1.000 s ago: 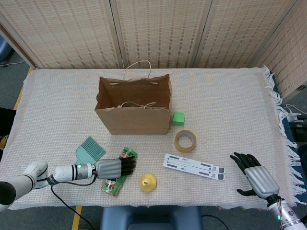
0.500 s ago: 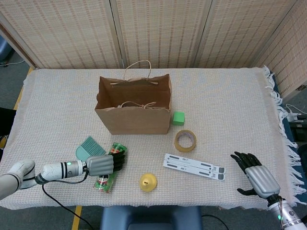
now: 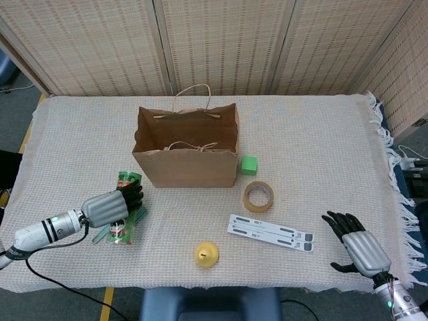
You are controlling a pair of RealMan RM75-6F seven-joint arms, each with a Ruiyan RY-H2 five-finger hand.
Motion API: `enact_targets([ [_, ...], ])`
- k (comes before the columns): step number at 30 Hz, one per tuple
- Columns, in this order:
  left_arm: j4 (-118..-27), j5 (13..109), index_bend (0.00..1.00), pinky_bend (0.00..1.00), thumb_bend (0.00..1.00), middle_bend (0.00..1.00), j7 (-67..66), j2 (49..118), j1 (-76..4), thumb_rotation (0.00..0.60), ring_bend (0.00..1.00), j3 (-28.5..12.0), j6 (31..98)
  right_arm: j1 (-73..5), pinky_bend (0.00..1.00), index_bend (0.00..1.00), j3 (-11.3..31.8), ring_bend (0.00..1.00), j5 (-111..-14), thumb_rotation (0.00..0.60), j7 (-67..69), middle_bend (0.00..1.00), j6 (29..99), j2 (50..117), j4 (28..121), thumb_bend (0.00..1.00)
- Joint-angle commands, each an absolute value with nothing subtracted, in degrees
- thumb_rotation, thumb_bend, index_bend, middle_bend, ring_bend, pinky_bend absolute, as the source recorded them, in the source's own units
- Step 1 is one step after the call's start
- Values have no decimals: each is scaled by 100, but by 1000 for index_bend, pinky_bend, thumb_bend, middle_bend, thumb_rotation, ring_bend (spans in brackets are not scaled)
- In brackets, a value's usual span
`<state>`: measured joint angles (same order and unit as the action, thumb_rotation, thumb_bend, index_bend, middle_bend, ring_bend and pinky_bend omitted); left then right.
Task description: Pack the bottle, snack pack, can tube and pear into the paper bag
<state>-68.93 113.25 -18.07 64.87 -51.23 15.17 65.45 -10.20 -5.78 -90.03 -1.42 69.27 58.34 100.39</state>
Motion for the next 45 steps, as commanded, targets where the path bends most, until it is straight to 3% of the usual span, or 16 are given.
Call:
enact_targets([
  [1, -6961, 10965, 635, 822, 658, 653, -1802, 6348, -4900, 600, 647, 1286, 6702, -1015, 0, 0, -580, 0, -9013, 600, -151, 0, 6938, 5839, 10034, 26],
  [2, -6977, 10782, 636, 821, 658, 653, -1758, 6321, -4810, 600, 647, 1164, 6803, -1013, 0, 0, -579, 0, -9019, 600, -161, 0, 6945, 5844, 10031, 26],
  [4, -7116, 9550, 636, 820, 658, 654, -1391, 6375, -4347, 600, 647, 339, 7429, -1002, 0, 0, -575, 0, -9029, 600, -188, 0, 6974, 5859, 10015, 26],
  [8, -7349, 8530, 642, 819, 659, 659, -1123, 6629, -4049, 600, 650, -473, 7900, -989, 0, 0, -571, 0, -9041, 600, -199, 0, 7004, 5873, 10003, 25],
  [13, -7926, 7629, 642, 819, 657, 662, -734, 6838, -3925, 600, 652, -1300, 8198, -992, 0, 0, -575, 0, -9050, 600, -215, 0, 6995, 5881, 9998, 26],
  [20, -9617, 6450, 639, 819, 662, 667, 28, 7046, -3908, 600, 653, -2380, 8252, -991, 0, 0, -578, 0, -9052, 600, -215, 0, 6991, 5880, 10000, 26],
  [28, -10358, 6440, 640, 819, 663, 668, -228, 7432, -4200, 600, 653, -2488, 8022, -1001, 0, 0, -581, 0, -9063, 600, -222, 0, 6974, 5882, 10002, 26],
  [41, -9346, 6247, 608, 790, 644, 644, -1035, 8585, -5084, 600, 636, -2317, 7151, -1031, 0, 0, -590, 0, -9035, 600, -165, 0, 6900, 5838, 10039, 25],
  [43, -9211, 6108, 528, 710, 599, 565, -1164, 8657, -5157, 600, 553, -2242, 6925, -1034, 0, 0, -590, 0, -9033, 600, -144, 0, 6894, 5826, 10042, 25],
  [45, -9190, 5940, 354, 533, 510, 374, -1296, 8674, -5196, 600, 341, -2211, 6765, -1037, 0, 0, -595, 0, -9026, 600, -134, 0, 6882, 5817, 10042, 25],
])
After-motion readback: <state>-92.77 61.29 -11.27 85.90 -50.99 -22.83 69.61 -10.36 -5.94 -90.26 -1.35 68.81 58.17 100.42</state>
